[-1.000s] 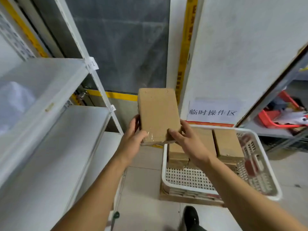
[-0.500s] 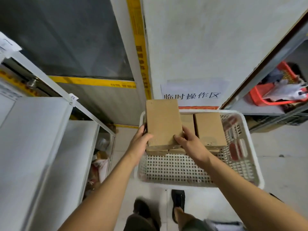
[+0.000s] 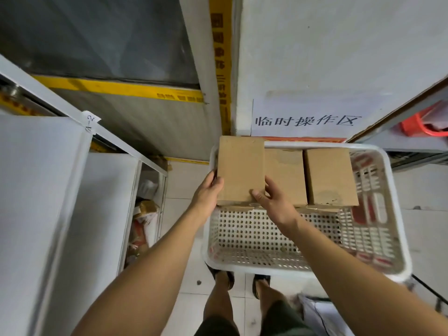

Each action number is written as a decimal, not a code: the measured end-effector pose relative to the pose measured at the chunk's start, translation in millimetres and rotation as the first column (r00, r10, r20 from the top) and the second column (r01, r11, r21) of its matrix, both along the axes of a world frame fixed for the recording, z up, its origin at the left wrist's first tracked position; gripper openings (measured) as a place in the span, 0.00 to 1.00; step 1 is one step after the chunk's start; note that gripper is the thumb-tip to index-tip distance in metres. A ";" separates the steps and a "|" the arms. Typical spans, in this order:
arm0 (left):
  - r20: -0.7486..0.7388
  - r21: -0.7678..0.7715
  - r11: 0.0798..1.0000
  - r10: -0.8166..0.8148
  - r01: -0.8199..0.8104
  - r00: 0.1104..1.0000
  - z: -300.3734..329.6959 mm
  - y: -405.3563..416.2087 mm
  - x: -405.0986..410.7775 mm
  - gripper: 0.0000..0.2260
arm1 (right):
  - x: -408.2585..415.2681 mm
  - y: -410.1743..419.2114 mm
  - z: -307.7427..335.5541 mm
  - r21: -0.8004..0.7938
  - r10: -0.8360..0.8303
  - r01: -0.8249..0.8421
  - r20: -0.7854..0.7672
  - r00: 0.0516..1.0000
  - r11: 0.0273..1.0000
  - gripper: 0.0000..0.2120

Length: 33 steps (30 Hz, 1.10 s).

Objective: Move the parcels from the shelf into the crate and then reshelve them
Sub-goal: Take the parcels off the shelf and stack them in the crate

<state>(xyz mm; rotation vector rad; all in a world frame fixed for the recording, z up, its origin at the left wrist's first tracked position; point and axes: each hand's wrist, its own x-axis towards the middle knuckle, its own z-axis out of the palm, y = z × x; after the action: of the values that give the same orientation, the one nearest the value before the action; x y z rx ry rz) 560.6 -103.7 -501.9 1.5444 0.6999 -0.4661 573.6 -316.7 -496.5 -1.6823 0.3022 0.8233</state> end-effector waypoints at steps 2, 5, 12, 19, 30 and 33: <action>-0.005 0.058 0.996 -0.067 0.068 0.998 -0.8 0.6 0.0 0.25 | 0.3 0.4 3.4 -0.029 0.007 -0.007 0.005 1.000 1.000 0.20; -0.020 0.120 0.985 -0.121 0.123 0.992 5.9 1.0 2.5 0.27 | 2.9 3.8 12.7 -0.094 0.015 -0.010 0.056 0.998 0.996 0.28; 0.024 0.310 0.936 -0.182 0.166 0.983 54.2 6.5 -14.4 0.26 | 9.1 13.4 71.0 -0.325 0.217 -0.126 0.260 0.941 0.937 0.32; 0.167 0.446 0.894 -0.048 -0.032 0.985 134.5 33.9 -71.3 0.24 | 6.5 43.5 146.8 -0.391 0.508 -0.348 0.458 0.730 0.852 0.26; 0.438 0.640 0.486 0.406 -0.595 0.802 293.0 125.6 -245.0 0.19 | -68.8 209.2 273.4 -0.330 0.668 -0.691 0.684 0.294 0.643 0.18; 0.501 0.637 0.380 0.457 -0.670 0.735 323.9 155.3 -296.7 0.19 | -109.1 262.9 306.4 -0.307 0.646 -0.767 0.742 0.177 0.563 0.18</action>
<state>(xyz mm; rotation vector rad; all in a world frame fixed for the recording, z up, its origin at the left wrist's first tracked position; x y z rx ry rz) 264.0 51.6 -178.0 1.9712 1.2942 0.6988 464.5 -53.9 -190.0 -1.8498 -1.3154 0.5785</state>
